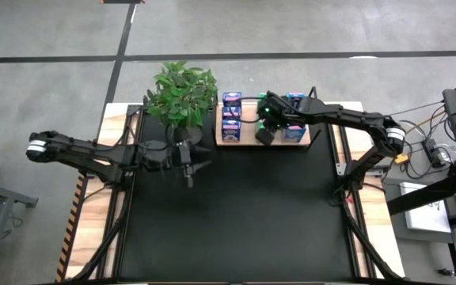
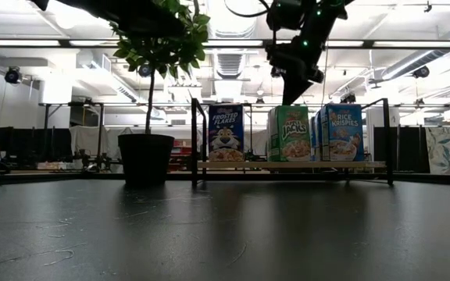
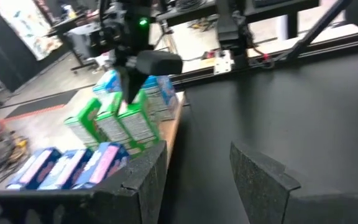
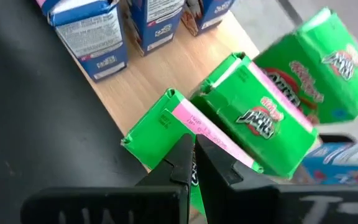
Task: Stack cereal on shelf
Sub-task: Put the green cereal box on the shelf aligned with the other green cereal boxes
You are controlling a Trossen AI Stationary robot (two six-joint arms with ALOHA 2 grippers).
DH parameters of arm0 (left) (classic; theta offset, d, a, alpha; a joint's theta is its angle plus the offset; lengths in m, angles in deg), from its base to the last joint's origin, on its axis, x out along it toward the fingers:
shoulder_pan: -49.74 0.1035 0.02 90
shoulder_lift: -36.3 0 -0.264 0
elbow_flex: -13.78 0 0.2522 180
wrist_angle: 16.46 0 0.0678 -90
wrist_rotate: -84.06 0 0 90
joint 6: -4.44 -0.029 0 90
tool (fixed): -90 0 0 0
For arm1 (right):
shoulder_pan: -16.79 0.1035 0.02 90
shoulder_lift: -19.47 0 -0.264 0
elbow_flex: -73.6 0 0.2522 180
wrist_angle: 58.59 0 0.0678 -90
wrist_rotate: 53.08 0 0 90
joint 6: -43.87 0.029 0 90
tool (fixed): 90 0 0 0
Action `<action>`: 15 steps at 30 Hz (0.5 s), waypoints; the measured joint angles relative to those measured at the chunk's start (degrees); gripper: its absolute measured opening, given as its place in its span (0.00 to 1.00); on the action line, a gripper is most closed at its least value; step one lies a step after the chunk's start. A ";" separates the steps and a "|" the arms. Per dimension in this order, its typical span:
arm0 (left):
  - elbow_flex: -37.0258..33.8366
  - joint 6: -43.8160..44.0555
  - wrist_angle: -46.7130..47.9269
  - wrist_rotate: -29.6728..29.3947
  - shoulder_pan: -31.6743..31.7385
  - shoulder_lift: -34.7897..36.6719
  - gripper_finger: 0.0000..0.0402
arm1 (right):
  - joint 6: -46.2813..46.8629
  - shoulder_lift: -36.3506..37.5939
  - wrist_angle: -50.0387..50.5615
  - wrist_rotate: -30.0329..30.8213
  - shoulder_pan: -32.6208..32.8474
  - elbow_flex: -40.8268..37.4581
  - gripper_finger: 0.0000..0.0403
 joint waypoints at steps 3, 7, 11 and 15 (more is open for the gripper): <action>0.09 0.00 0.02 -1.80 0.00 0.04 0.40 | 3.96 0.18 0.56 -0.35 0.24 0.00 0.03; 0.09 0.00 0.02 -1.96 0.00 0.11 0.40 | 5.98 0.25 1.30 -0.44 0.39 0.55 0.03; 0.09 0.00 0.00 -1.96 0.00 0.11 0.40 | 5.86 0.31 2.74 -0.50 0.39 3.02 0.03; 0.11 0.00 -0.13 -1.98 0.00 0.11 0.40 | 5.52 0.31 6.80 -0.46 0.37 6.95 0.03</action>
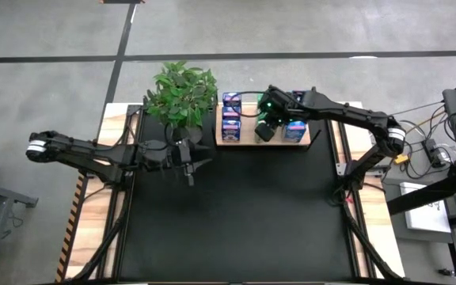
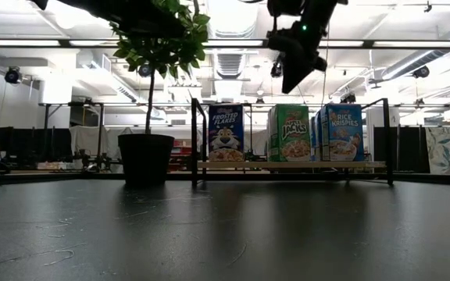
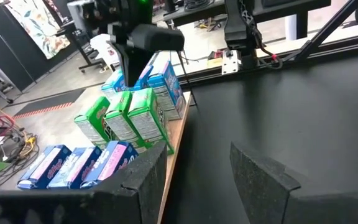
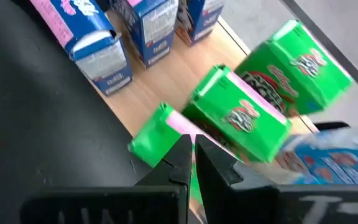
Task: Stack cereal on shelf
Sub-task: Put the green cereal box on the shelf aligned with the other green cereal boxes
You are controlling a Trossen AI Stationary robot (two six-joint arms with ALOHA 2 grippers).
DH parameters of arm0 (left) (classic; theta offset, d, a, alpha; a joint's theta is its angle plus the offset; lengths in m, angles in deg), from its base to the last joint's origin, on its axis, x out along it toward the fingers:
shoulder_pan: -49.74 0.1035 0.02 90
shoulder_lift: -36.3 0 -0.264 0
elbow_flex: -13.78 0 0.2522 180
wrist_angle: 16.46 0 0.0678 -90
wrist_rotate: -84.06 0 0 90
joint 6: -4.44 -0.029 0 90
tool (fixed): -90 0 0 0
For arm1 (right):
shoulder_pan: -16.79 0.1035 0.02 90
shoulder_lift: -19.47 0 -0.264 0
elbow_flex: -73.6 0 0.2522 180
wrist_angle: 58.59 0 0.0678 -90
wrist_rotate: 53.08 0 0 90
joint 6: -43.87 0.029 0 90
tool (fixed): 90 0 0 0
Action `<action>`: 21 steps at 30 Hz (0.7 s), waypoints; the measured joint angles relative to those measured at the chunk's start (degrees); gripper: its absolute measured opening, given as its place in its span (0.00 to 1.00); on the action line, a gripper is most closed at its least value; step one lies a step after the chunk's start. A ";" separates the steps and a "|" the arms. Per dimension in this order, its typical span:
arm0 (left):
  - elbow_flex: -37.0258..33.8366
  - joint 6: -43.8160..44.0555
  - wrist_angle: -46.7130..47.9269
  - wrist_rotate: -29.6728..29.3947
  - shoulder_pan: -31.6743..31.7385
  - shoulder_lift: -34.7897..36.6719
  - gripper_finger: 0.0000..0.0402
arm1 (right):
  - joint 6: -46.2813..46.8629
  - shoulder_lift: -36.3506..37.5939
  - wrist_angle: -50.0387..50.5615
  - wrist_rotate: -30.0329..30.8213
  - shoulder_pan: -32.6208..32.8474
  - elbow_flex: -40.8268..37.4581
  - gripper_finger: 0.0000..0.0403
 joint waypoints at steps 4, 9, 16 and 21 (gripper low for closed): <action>-0.11 0.31 0.04 0.00 0.00 0.00 0.40 | -0.04 0.00 6.05 1.99 -0.17 2.17 0.03; -0.24 0.44 0.22 0.00 0.00 0.00 0.40 | 1.90 -0.15 11.26 5.13 -0.57 1.68 0.03; -0.24 0.46 0.20 0.00 0.00 -0.01 0.40 | 2.34 -0.66 10.72 5.17 -0.48 -0.24 0.03; -0.28 0.46 0.20 0.00 0.00 -0.02 0.40 | 2.36 -0.66 9.03 5.17 -0.48 -2.09 0.03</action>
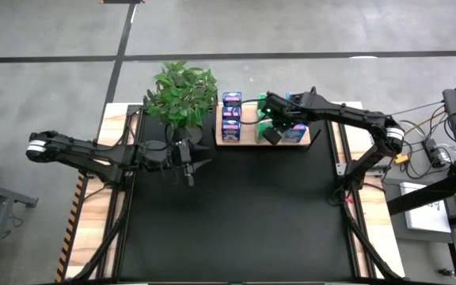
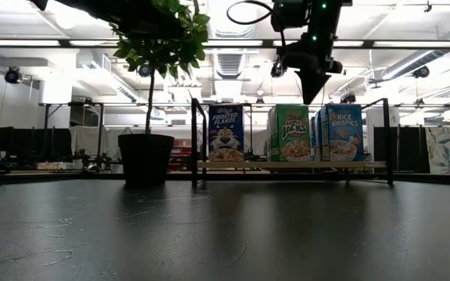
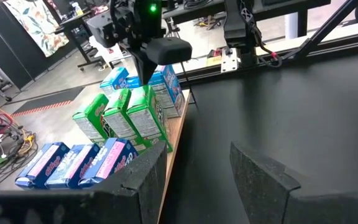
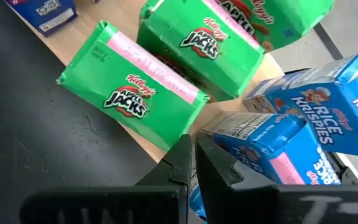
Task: Stack cereal on shelf
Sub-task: Put the green cereal box on the shelf aligned with the other green cereal boxes
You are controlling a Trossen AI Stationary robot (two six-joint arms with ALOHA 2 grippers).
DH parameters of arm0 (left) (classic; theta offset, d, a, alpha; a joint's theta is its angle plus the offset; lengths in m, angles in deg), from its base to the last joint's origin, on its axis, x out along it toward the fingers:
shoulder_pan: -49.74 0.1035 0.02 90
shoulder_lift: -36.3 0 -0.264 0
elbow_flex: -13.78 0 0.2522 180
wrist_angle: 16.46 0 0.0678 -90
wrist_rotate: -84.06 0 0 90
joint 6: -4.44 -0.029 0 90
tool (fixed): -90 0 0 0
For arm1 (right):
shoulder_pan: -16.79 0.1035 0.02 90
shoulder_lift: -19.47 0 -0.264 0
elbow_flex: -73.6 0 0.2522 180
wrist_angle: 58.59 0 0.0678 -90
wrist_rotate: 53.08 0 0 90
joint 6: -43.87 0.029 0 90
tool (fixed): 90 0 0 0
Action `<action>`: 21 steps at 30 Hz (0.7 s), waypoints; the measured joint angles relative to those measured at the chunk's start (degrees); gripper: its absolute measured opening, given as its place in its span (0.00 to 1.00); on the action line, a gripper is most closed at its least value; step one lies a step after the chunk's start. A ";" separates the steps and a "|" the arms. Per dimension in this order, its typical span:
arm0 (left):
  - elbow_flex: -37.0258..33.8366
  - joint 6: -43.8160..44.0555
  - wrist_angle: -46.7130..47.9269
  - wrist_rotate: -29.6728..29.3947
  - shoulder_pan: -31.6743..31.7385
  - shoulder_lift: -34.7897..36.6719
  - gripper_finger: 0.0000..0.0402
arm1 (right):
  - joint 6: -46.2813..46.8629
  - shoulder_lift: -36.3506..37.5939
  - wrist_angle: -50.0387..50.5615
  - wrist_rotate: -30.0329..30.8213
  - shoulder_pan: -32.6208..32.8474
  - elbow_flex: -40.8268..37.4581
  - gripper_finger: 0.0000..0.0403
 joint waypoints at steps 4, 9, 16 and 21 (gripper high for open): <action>-0.03 0.00 0.00 0.00 0.00 0.02 0.40 | 0.04 0.00 -0.02 -0.14 0.00 -0.49 0.03; -0.05 0.00 0.00 0.00 0.00 0.01 0.40 | 0.63 0.02 0.04 -1.06 0.39 -0.49 0.03; -0.05 0.00 0.02 0.00 0.00 0.02 0.40 | 2.25 0.07 0.32 -3.34 0.85 -0.49 0.03; -0.05 0.00 0.07 0.02 0.00 0.02 0.40 | 2.58 0.11 1.39 -3.50 0.92 -0.49 0.03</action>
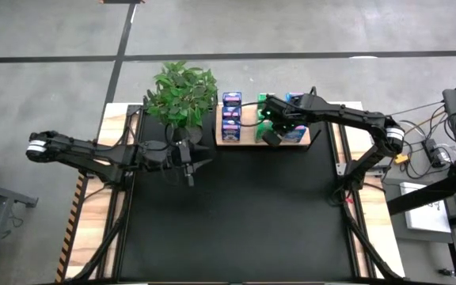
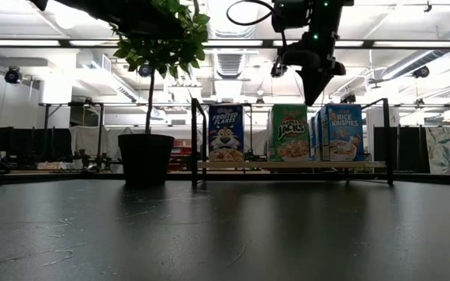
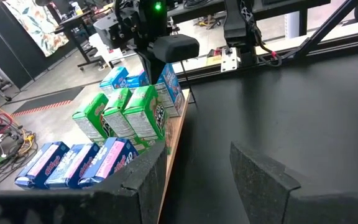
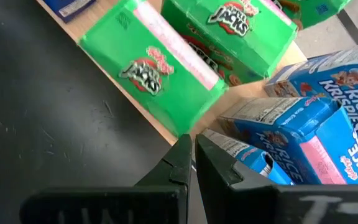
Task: Stack cereal on shelf
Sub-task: Put the green cereal box on the shelf aligned with the other green cereal boxes, then adjust the green cereal boxes
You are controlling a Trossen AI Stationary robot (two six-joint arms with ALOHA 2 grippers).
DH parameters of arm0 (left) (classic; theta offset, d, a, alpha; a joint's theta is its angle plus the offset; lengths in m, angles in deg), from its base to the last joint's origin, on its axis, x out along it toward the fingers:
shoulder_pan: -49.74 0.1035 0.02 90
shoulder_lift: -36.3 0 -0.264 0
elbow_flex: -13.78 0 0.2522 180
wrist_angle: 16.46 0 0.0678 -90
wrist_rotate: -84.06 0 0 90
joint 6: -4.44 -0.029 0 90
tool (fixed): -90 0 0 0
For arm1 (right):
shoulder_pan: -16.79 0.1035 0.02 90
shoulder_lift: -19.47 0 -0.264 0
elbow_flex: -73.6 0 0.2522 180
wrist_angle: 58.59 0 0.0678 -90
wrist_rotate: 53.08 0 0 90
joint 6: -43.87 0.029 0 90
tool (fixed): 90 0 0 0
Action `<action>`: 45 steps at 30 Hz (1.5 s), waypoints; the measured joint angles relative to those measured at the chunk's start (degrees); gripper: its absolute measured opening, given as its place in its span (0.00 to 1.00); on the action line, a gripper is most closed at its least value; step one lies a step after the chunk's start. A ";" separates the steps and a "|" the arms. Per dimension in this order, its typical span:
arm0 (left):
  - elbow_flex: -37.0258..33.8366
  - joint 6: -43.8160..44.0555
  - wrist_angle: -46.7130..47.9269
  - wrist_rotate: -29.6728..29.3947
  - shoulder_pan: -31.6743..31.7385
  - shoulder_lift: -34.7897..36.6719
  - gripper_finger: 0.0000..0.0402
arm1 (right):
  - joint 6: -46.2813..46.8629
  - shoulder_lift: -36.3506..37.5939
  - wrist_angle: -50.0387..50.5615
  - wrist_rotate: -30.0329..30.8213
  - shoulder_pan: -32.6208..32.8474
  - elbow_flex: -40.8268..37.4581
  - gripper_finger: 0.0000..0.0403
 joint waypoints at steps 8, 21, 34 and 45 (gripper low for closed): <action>0.00 0.00 0.02 0.01 0.00 0.00 0.40 | 0.02 0.00 0.44 -0.24 0.24 0.00 0.03; -0.02 0.00 0.03 0.03 -0.01 0.00 0.40 | -3.88 0.33 -3.91 0.23 0.22 3.13 0.03; -0.02 0.00 0.02 0.09 -0.02 -0.02 0.40 | -13.67 -2.90 -18.58 0.19 -0.79 2.51 0.03; -0.02 0.00 0.04 0.11 -0.02 -0.02 0.40 | -17.24 -6.14 -19.50 0.28 -4.16 2.51 0.03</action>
